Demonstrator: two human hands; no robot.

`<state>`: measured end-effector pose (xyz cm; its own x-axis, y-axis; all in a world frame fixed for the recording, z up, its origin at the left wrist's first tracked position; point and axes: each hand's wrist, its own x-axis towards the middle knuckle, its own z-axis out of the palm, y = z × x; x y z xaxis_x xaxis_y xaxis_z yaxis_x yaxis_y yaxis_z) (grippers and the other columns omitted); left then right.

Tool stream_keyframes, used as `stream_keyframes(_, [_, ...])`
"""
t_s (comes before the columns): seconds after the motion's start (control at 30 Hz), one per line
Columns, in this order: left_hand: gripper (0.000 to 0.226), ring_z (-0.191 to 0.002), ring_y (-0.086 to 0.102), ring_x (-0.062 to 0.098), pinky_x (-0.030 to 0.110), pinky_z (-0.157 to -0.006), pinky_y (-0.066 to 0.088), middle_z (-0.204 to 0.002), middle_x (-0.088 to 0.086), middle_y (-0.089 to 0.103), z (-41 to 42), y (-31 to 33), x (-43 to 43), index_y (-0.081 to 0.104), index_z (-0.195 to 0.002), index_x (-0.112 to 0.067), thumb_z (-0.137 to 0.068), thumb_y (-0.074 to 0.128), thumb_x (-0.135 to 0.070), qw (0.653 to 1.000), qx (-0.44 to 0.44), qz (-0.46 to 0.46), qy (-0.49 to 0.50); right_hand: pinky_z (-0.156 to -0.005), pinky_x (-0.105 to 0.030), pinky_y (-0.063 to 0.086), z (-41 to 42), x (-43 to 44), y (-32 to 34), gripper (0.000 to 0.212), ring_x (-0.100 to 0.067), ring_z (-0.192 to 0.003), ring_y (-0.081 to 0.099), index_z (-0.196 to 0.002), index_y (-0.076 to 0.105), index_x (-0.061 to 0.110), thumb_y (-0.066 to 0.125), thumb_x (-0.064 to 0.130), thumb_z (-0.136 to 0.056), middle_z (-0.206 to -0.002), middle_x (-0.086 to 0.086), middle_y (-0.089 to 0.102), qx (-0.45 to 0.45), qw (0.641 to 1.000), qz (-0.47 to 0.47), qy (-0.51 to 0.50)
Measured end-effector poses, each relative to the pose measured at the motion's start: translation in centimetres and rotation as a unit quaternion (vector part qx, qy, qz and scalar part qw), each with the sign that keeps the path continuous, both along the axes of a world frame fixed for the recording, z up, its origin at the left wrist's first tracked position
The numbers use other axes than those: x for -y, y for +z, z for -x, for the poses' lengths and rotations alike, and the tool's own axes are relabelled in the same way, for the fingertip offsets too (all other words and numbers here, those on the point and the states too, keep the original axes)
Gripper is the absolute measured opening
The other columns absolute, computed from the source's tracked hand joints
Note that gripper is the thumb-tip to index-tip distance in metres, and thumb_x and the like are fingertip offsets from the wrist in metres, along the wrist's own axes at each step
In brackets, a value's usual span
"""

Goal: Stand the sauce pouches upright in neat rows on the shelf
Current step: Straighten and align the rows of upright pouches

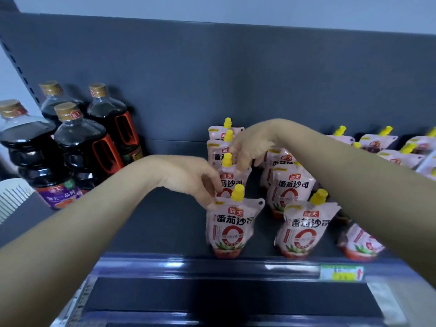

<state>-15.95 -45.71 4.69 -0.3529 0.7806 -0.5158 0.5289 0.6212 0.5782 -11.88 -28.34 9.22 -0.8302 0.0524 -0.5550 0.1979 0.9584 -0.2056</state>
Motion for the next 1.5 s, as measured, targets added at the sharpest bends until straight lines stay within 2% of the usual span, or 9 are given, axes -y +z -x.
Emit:
stream_keyframes(0.1, [0.018,-0.089,0.062,0.012,0.028,-0.084,0.049,-0.081,-0.004,0.069,-1.8,-0.8,0.5,0.073,-0.09,-0.017,-0.077,0.073,-0.029,0.99,-0.115,-0.081,-0.012,-0.069,-0.029,0.05,-0.4,0.9,-1.7,0.021,-0.021,-0.078,0.056,-0.087,0.065,0.004,0.064,0.025,-0.087,-0.076,-0.003,0.055,-0.074,0.995,-0.058,0.027])
stream_keyframes(0.27, [0.01,-0.061,0.054,0.007,0.015,-0.057,0.047,-0.063,-0.006,0.059,-2.7,-0.8,1.1,0.073,-0.086,-0.006,-0.083,0.068,-0.015,0.989,-0.107,-0.098,-0.011,-0.064,-0.029,0.04,-1.1,1.4,-1.9,0.028,-0.022,-0.074,0.048,-0.088,0.064,0.001,0.06,0.028,-0.091,-0.075,-0.006,0.052,-0.088,0.99,-0.101,0.04])
stream_keyframes(0.4, [0.012,-0.067,0.056,0.007,0.016,-0.062,0.048,-0.069,-0.008,0.062,-2.8,-0.8,1.4,0.074,-0.092,-0.008,-0.083,0.067,-0.012,0.989,-0.083,-0.125,0.01,-0.056,-0.024,0.036,-1.1,1.4,-2.2,0.024,-0.021,-0.073,0.046,-0.083,0.059,0.005,0.061,0.028,-0.091,-0.065,0.0,0.045,-0.099,0.99,-0.095,0.032])
stream_keyframes(0.57, [0.027,-0.078,0.066,0.01,0.023,-0.076,0.055,-0.084,-0.001,0.072,-2.5,0.5,2.1,0.074,-0.088,-0.018,-0.079,0.065,-0.042,0.991,-0.039,-0.127,0.002,-0.082,-0.029,0.057,-1.4,0.5,-1.0,0.025,-0.022,-0.096,0.066,-0.112,0.065,0.004,0.064,0.012,-0.088,-0.103,-0.006,0.067,-0.066,0.997,-0.001,-0.036])
stream_keyframes(0.67, [0.02,-0.072,0.067,0.011,0.021,-0.072,0.055,-0.079,0.002,0.072,-1.4,2.0,2.4,0.07,-0.079,-0.019,-0.083,0.062,-0.037,0.972,-0.053,-0.216,0.079,-0.093,-0.031,0.053,-1.6,-0.5,0.9,0.038,-0.023,-0.111,0.064,-0.123,0.061,0.008,0.06,-0.003,-0.087,-0.119,-0.009,0.066,-0.072,0.993,0.046,-0.082])
stream_keyframes(0.83, [0.017,-0.076,0.055,0.009,0.017,-0.066,0.041,-0.081,-0.009,0.058,1.1,0.7,1.2,0.064,-0.094,-0.018,-0.08,0.071,-0.021,0.942,-0.174,-0.237,0.162,-0.098,-0.037,0.049,-0.1,-1.4,1.1,0.032,-0.032,-0.115,0.06,-0.12,0.064,0.002,0.059,0.009,-0.089,-0.123,-0.017,0.065,-0.209,0.967,-0.123,-0.074])
stream_keyframes(0.97, [0.018,-0.074,0.054,0.007,0.009,-0.063,0.041,-0.077,-0.012,0.058,1.6,-1.2,-0.2,0.068,-0.096,-0.013,-0.079,0.072,-0.018,0.949,-0.171,-0.221,0.148,-0.104,-0.032,0.04,1.1,-1.6,-0.5,0.047,-0.027,-0.128,0.049,-0.137,0.051,0.009,0.059,0.018,-0.092,-0.14,-0.008,0.053,-0.215,0.969,-0.093,-0.078])
stream_keyframes(1.3, [0.013,-0.057,0.052,0.01,0.021,-0.064,0.045,-0.063,0.002,0.061,2.0,-1.7,-1.5,0.072,-0.077,-0.002,-0.078,0.073,-0.016,0.954,-0.158,-0.203,0.154,-0.076,-0.027,0.039,3.2,-2.9,-2.0,0.027,-0.02,-0.087,0.05,-0.112,0.066,0.003,0.052,0.015,-0.093,-0.097,-0.01,0.06,-0.231,0.965,-0.101,-0.073])
stream_keyframes(1.5, [0.006,-0.062,0.054,0.01,0.018,-0.061,0.042,-0.065,-0.003,0.061,1.8,-0.9,-1.4,0.072,-0.079,-0.008,-0.079,0.072,-0.014,0.961,-0.167,-0.178,0.126,-0.095,-0.041,0.05,2.6,-3.0,-1.4,0.029,-0.032,-0.11,0.061,-0.109,0.07,0.001,0.053,0.018,-0.093,-0.114,-0.015,0.068,-0.246,0.963,-0.091,-0.066])
